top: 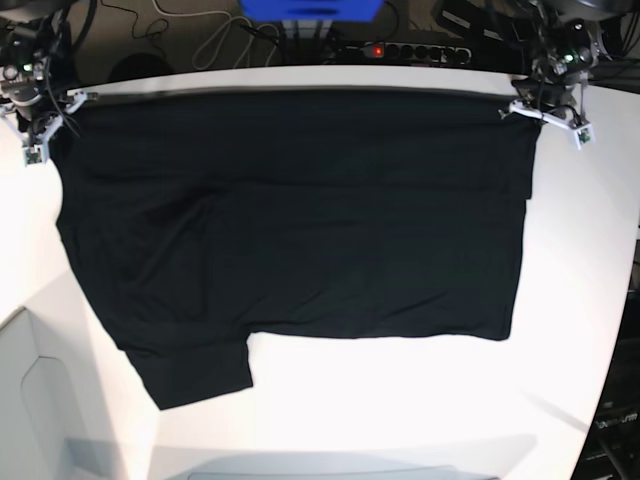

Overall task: Fold the T-shirt properly
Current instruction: 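Raise the held shirt edge and drag it back toward the arms' bases, then release the edge and reach both grippers to the shirt's hem corners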

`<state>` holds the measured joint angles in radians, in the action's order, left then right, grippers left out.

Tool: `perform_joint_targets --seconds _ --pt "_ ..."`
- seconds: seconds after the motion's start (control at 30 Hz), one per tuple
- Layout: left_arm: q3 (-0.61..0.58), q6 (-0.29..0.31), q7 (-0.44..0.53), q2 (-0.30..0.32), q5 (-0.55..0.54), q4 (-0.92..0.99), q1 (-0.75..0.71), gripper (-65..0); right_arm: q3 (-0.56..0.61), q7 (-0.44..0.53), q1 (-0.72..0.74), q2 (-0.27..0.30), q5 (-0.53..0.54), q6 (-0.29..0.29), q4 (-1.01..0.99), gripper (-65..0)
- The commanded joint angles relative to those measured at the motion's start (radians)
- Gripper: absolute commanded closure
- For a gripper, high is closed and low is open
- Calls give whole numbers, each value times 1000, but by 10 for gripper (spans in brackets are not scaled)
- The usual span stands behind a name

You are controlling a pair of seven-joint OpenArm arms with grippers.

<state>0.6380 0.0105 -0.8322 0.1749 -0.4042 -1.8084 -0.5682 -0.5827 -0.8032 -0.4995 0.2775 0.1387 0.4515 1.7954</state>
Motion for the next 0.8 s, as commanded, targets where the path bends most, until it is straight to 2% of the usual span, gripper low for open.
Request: perform_joint_targets --seconds 0.0,0.33,0.4,0.47,0.53,0.6,0.77 --pt "6 -5 15 15 8 -17 -16 0 -15 9 -4 27 -4 -6 17 -51" --pt "7 -8 15 5 0 -18 -22 -17 -15 9 -32 32 -4 -6 17 -63" --pt "7 -13 14 4 0 -24 -22 -77 -15 9 -32 32 -4 -6 17 -64" --pt "7 -13 14 4 0 -24 -22 -177 -15 9 -32 32 -4 -6 17 -69" --pt "7 -8 14 4 6 -24 -25 -282 -15 9 -32 32 -4 -6 19 -104" --pt "7 -7 14 5 6 -26 -36 -355 -15 9 -32 32 -4 -6 22 -159" --pt "19 -5 14 7 0 -44 -37 -375 -18 9 -32 30 -4 -4 91 -316"
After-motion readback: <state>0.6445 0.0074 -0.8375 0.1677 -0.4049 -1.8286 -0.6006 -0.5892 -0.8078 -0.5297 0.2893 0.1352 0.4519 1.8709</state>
